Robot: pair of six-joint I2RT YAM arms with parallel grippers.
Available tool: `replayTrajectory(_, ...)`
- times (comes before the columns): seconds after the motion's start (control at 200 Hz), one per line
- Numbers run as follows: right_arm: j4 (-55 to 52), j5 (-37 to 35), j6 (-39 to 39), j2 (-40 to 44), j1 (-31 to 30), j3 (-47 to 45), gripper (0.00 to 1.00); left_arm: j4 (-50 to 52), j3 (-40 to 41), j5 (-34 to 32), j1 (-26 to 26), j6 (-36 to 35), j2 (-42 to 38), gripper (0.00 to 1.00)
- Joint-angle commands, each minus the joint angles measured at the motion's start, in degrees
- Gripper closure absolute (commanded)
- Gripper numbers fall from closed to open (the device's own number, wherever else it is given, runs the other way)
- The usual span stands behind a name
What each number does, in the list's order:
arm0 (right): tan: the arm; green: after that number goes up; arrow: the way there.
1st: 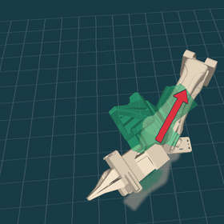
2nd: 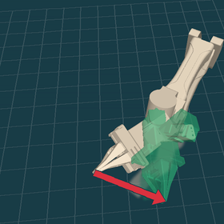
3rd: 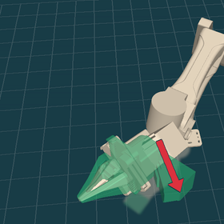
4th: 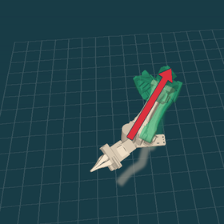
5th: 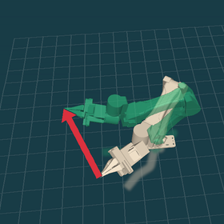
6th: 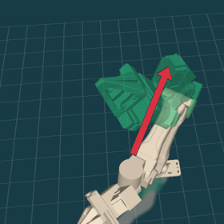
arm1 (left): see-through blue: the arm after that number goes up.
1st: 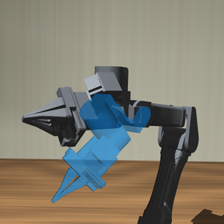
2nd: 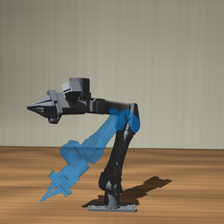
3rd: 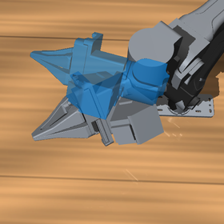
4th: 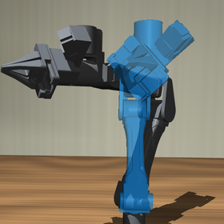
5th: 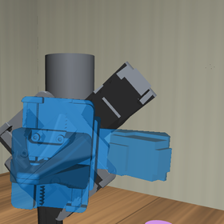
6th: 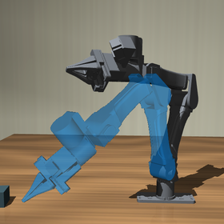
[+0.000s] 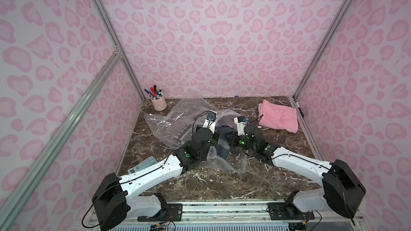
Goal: Take the blanket out of the vacuum bag
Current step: Take out the blanket from the vacuum bag.
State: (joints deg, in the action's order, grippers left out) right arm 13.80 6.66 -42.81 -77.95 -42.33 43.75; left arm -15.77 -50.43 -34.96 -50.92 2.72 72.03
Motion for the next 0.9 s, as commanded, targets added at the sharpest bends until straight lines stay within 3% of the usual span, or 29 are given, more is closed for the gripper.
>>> replayTrajectory(0.0,0.3,-2.1,0.7,3.3,1.7,-1.5,1.00,-0.4,0.1,0.3,0.1,0.8,0.4,0.96)
replayTrajectory(0.3,-10.2,-2.2,-3.5,11.2,6.8,1.5,1.00,0.4,-1.2,0.6,0.1,2.1,4.6,0.96)
replayTrajectory(0.405,-11.2,-1.1,-4.3,13.9,7.2,1.5,1.00,1.2,-2.2,-1.8,0.1,3.5,6.8,0.96)
replayTrajectory(0.525,-17.0,-5.8,-6.3,15.8,7.6,1.0,1.00,4.5,-5.0,-5.7,0.1,6.1,9.8,0.96)
replayTrajectory(0.715,-18.7,-7.6,-13.2,19.1,9.2,-7.9,1.00,5.3,-5.8,-12.4,0.2,9.6,12.2,0.96)
replayTrajectory(0.895,-19.6,-13.9,-22.3,19.4,3.5,-16.7,1.00,4.1,-8.1,-11.7,0.2,8.0,15.7,0.96)
